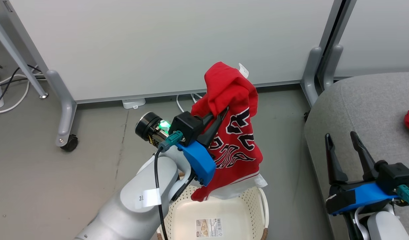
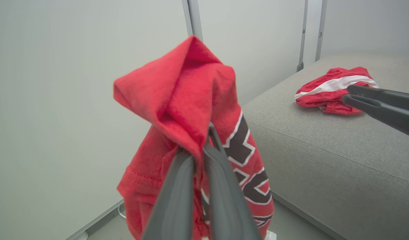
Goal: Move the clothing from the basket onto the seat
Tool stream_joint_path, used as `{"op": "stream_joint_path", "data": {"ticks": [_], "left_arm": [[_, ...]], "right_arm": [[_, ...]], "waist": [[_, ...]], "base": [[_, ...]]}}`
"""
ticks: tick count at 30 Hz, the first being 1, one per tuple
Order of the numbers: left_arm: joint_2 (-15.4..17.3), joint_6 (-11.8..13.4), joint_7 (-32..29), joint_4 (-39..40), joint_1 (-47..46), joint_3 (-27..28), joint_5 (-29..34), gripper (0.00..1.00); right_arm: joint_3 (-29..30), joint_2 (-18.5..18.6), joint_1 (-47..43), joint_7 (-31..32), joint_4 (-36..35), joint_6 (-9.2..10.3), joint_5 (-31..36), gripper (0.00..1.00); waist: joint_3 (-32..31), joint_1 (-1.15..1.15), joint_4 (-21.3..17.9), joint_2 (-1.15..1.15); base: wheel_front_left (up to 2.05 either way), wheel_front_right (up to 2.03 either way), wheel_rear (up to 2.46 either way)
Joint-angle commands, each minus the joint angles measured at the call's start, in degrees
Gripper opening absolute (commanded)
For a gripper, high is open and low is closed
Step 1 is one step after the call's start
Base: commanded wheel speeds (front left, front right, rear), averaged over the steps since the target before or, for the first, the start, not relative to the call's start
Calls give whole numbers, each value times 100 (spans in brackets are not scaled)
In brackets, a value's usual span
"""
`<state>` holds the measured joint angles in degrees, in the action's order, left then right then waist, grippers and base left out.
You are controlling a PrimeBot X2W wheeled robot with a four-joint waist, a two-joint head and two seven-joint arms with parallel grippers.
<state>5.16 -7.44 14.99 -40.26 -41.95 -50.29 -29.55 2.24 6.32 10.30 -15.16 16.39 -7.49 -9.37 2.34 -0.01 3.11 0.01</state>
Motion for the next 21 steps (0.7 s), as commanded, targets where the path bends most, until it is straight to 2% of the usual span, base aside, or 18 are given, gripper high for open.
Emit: {"op": "stream_joint_path", "data": {"ticks": [1,12,21], "left_arm": [[-3,-4,29,44,60,46,46,0],[-42,-4,30,186,13,14,129,0],[-83,-4,29,307,-33,-11,160,0]], "right_arm": [[-44,20,-75,1,-19,-1,5,100],[-702,117,218,1,53,-1,-76,100],[-1729,223,641,1,232,-1,-199,100]], "waist": [[-11,1,19,-1],[30,1,157,-1],[63,1,276,-1]], "base": [[0,0,0],[0,0,0],[0,0,0]]}}
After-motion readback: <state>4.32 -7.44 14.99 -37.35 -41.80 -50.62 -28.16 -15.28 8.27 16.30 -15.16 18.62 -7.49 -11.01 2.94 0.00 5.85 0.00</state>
